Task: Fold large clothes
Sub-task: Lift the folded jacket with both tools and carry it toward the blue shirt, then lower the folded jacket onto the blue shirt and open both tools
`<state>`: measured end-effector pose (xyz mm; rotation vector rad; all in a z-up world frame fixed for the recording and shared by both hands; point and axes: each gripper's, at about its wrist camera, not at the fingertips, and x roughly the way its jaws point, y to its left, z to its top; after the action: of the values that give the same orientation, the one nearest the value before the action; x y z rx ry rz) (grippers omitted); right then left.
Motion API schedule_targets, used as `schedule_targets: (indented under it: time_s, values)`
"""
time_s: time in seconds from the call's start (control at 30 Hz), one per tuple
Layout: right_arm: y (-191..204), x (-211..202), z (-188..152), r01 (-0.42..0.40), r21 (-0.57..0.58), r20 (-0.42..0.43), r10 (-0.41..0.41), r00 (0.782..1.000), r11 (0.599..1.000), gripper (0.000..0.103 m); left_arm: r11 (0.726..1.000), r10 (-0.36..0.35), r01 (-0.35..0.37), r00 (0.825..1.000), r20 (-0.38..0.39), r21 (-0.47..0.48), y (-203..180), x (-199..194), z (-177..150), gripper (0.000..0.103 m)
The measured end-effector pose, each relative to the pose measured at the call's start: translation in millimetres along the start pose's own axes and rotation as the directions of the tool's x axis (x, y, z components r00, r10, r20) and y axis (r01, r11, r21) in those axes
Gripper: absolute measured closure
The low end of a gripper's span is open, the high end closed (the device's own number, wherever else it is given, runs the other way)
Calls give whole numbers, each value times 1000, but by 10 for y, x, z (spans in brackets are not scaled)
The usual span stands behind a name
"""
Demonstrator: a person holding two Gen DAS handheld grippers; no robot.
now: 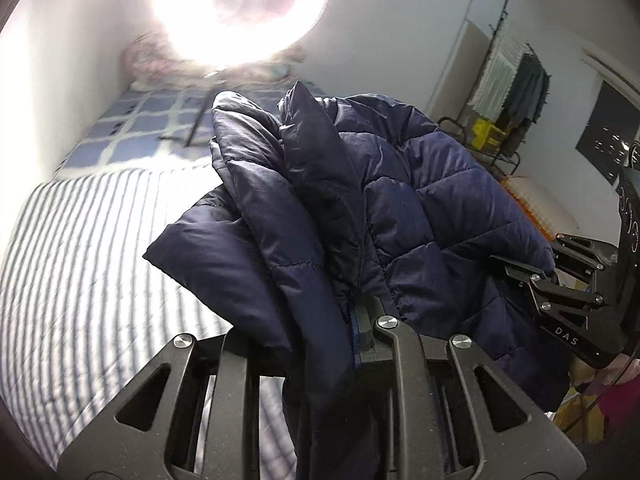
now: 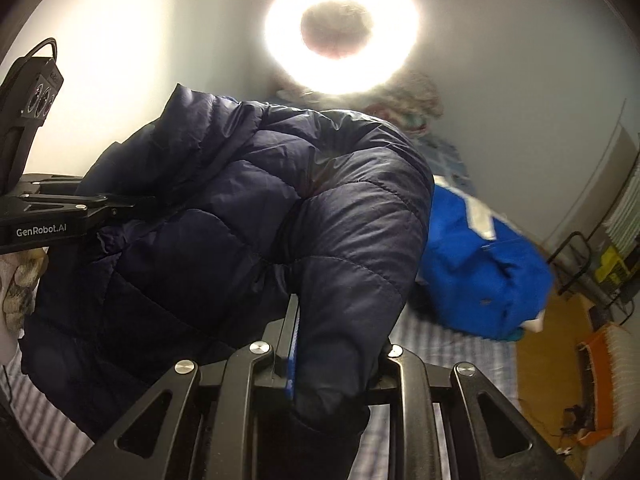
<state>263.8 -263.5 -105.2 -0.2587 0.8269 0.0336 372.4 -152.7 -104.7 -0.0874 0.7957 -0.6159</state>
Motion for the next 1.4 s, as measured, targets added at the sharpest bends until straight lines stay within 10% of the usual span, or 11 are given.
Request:
schedule_targets:
  time_s: [0.6,1.1,1.23,1.4]
  values:
    - [-1939,356,553,328,-2,60,-327,943,945,84,985,-113,95,986,125,142,-1387,1611,1455,85]
    - [-2784,1614,845,370,-3,29,-370,929,929,83,997,-42,36,995,87,70,-1284,2877,1809,85]
    - [-2943,1802,809,370,33,-70,-367,928,929,67,1000,2,-3,1000,27,30,-1138,3030,1769,72]
    - [-3096,1793,714,482,29,-123,-476,871,876,41,993,112,-112,993,39,18,-1005,2938,1786,38]
